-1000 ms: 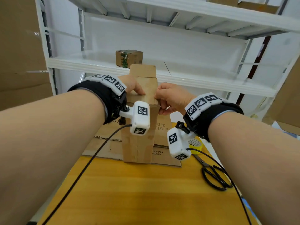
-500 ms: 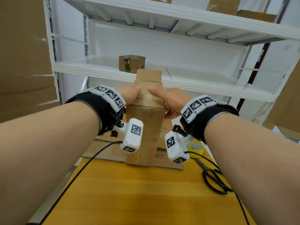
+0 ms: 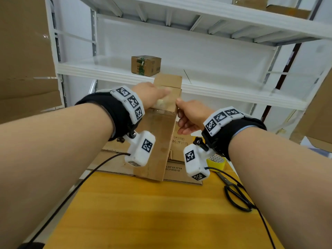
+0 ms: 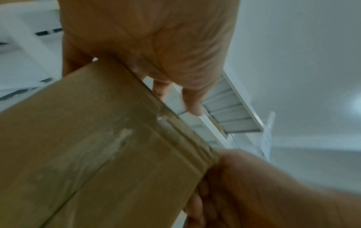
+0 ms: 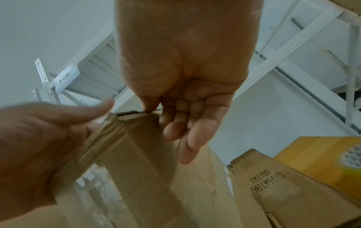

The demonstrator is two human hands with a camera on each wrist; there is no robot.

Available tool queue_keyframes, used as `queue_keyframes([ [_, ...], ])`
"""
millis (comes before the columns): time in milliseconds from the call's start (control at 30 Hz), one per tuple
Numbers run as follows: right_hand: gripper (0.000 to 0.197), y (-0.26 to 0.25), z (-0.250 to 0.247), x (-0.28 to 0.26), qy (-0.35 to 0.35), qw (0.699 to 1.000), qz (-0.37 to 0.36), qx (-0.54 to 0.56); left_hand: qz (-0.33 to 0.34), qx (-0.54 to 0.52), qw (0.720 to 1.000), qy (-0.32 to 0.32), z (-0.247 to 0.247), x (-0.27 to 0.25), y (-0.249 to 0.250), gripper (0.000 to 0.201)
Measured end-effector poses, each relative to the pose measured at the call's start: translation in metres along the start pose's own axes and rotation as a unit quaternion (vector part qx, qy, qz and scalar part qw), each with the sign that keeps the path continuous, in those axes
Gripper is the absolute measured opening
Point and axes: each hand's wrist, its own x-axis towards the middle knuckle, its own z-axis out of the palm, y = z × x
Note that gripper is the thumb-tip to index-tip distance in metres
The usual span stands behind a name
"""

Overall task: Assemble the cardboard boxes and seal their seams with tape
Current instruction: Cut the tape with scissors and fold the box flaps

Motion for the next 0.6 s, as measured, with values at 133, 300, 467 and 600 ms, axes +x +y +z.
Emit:
queue_keyframes([
  [133,0.058,0.008,0.001,0.001,0.004,1.000,0.015,0.014,-0.019,0.100,0.994,-0.030,0.010,-0.004,0.004,0.118],
  [300,0.060,0.018,-0.007,-0.003,0.002,1.000,0.015,0.006,-0.025,0.059,0.997,-0.043,0.009,-0.012,0.021,0.105],
  [467,0.058,0.020,-0.015,-0.011,0.016,1.000,0.007,0.013,0.019,0.173,0.985,-0.021,0.001,-0.027,0.040,0.110],
  [600,0.050,0.041,-0.025,-0.015,0.042,0.998,0.040,-0.036,0.113,0.366,0.920,0.077,0.020,-0.035,0.044,0.102],
])
